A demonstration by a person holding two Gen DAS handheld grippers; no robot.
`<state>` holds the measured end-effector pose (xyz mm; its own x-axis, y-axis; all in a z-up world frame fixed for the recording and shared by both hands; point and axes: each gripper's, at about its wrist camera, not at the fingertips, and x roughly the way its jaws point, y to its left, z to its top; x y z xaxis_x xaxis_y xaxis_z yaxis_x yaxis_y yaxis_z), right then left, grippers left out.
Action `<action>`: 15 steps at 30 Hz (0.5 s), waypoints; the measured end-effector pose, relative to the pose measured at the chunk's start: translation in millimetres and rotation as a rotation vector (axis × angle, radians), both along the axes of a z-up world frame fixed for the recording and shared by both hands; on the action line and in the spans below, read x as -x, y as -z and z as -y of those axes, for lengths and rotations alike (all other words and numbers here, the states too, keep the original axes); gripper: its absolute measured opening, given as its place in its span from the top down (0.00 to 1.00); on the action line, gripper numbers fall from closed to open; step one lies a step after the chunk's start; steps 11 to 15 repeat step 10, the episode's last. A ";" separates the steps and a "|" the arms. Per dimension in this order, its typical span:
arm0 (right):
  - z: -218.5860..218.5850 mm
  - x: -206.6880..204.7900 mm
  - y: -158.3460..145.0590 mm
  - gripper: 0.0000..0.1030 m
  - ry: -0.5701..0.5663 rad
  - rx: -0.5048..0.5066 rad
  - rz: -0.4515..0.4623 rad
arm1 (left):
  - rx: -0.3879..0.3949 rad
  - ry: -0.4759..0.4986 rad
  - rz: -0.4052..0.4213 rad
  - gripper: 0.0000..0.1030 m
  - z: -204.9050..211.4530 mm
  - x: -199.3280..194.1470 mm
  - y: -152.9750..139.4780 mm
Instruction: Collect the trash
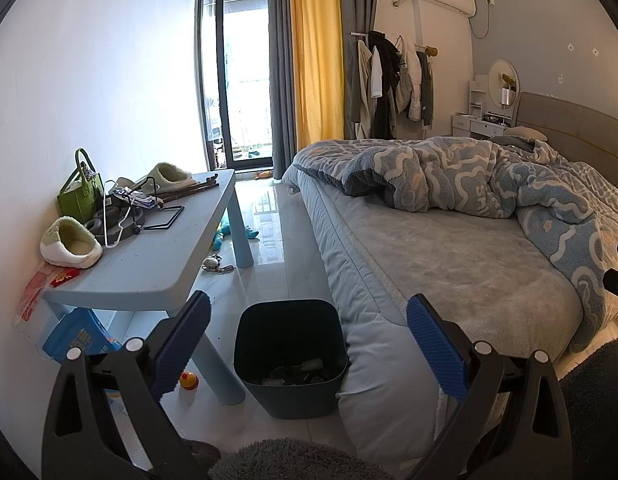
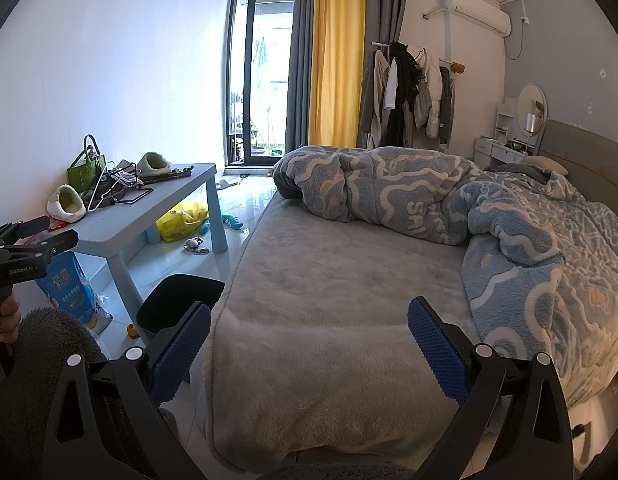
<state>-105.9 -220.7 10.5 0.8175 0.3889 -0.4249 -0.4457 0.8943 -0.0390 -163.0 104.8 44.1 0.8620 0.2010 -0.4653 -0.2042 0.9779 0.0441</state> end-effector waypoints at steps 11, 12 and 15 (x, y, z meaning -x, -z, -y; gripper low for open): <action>0.2 -0.3 -0.2 0.03 -0.001 0.001 0.000 | 0.000 -0.001 -0.001 0.03 -2.1 0.3 0.0; 0.2 -0.3 -0.2 0.03 -0.001 0.001 0.000 | 0.000 -0.001 -0.001 0.03 -2.1 0.3 0.0; 0.2 -0.3 -0.2 0.03 -0.001 0.001 0.000 | 0.000 -0.001 -0.001 0.03 -2.1 0.3 0.0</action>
